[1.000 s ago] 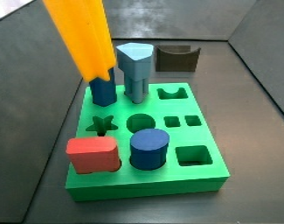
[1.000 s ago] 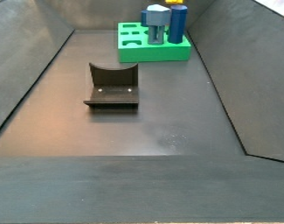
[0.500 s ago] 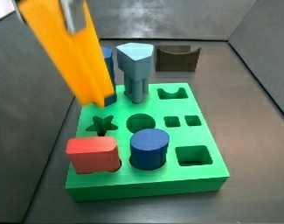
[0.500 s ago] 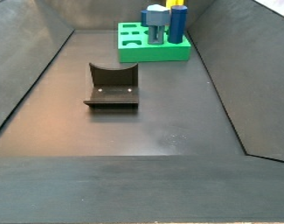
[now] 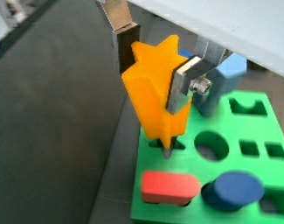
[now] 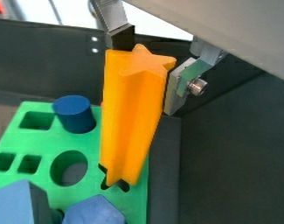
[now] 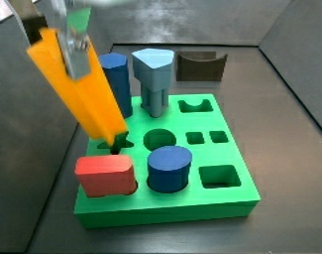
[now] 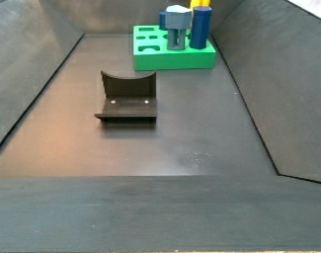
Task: Pick up the star object. Move up. Move to above the board. Insert the star object.
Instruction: Insert the star object.
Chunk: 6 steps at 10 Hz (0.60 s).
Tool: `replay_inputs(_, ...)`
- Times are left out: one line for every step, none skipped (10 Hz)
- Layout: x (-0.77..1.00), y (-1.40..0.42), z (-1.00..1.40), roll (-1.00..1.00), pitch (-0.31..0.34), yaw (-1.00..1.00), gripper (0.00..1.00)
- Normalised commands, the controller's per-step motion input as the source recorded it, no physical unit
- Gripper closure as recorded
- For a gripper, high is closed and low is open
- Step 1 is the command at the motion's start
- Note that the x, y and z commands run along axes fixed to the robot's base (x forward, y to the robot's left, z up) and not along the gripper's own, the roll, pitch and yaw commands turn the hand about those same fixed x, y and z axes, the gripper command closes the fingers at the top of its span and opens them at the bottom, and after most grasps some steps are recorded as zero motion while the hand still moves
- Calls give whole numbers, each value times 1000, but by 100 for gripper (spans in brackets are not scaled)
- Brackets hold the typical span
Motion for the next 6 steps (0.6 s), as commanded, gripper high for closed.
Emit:
replay_inputs(-3, 0, -71, 0, 0, 0, 100)
replay_inputs(83, -6, -203, 0, 14, -103, 100)
replay_inputs(271, 0, -417, 10, 59, -174, 100)
replay_inputs(311, 0, -409, 0, 46, -203, 100)
replay_inputs(91, 0, -9, -49, 0, -89, 100)
replay_inputs(0, 0, 0, -27, 0, -17, 100)
